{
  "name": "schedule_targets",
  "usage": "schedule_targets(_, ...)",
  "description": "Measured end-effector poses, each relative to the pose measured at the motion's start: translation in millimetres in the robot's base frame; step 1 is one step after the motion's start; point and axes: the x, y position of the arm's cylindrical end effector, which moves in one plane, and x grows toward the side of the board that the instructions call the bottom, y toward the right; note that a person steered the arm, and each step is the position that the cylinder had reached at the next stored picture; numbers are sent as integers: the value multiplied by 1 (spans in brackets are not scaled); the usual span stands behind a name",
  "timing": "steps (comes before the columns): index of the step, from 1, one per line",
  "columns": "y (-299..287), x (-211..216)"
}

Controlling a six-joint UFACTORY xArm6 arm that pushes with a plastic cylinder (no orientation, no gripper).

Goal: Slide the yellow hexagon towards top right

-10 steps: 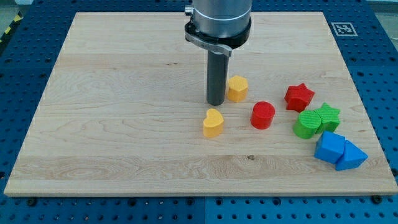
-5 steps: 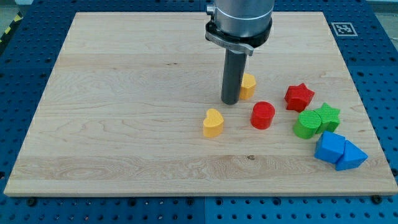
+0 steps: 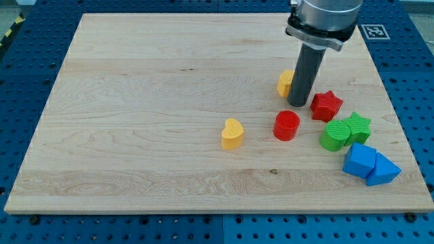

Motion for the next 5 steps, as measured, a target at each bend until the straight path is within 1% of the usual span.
schedule_targets(3, -4, -39)
schedule_targets(5, -35, -19)
